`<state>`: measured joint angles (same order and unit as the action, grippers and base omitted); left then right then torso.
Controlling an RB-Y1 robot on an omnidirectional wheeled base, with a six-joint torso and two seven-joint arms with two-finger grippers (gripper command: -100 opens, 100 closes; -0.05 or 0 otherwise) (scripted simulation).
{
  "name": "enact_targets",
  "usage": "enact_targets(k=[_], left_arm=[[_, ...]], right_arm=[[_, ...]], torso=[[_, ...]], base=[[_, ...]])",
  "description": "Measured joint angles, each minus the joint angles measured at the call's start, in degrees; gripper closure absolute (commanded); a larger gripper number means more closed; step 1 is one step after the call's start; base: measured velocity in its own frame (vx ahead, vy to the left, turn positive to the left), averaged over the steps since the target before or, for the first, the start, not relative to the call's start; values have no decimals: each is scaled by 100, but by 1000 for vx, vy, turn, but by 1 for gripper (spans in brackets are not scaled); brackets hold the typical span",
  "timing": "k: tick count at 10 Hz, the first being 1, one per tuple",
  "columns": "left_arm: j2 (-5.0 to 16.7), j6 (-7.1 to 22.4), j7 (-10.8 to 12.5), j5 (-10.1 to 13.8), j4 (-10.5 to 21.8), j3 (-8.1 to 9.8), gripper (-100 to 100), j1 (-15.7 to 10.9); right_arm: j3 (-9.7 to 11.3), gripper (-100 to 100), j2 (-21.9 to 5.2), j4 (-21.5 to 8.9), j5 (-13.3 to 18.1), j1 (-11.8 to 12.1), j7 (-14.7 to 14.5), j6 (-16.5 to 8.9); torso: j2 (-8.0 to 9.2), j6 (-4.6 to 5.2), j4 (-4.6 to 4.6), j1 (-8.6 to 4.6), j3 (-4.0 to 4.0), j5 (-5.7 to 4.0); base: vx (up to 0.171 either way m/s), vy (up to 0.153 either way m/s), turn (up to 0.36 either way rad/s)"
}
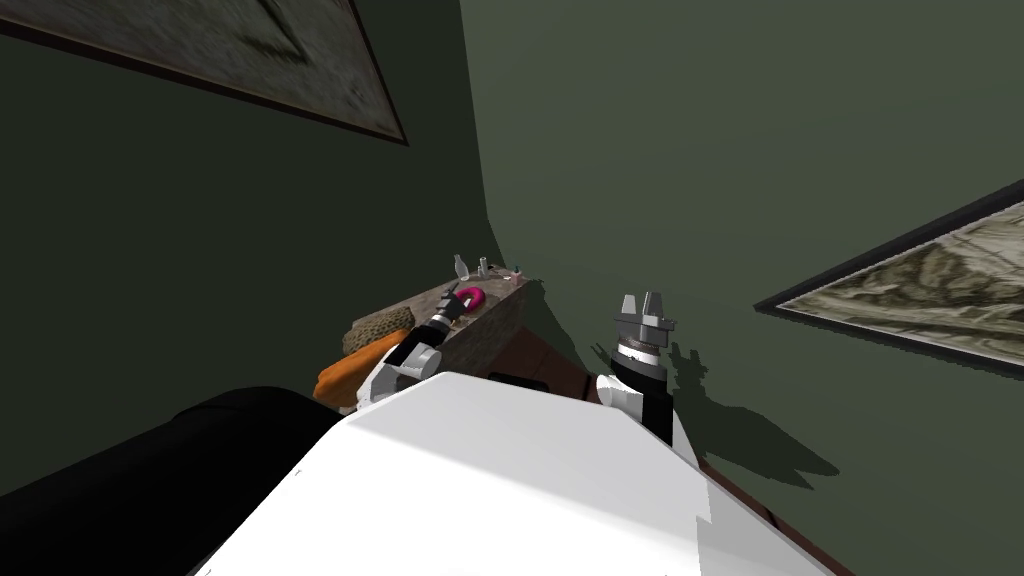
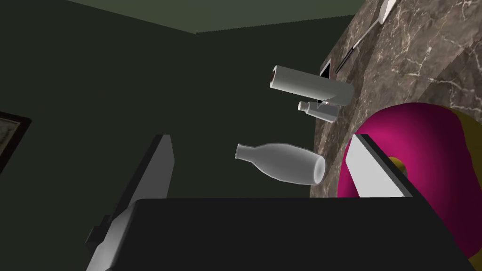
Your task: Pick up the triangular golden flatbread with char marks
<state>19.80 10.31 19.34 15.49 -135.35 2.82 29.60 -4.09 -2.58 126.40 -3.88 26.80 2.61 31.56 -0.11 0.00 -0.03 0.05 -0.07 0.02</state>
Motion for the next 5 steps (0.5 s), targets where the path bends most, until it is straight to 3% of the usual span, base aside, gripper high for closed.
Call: enact_targets(k=[5], left_arm=[[384,762,355,360,47,86,-100,-40]], right_arm=[[0,0,0,0,0,0,0,0]], torso=[[0,0,0,0,0,0]], base=[[28,10,6]])
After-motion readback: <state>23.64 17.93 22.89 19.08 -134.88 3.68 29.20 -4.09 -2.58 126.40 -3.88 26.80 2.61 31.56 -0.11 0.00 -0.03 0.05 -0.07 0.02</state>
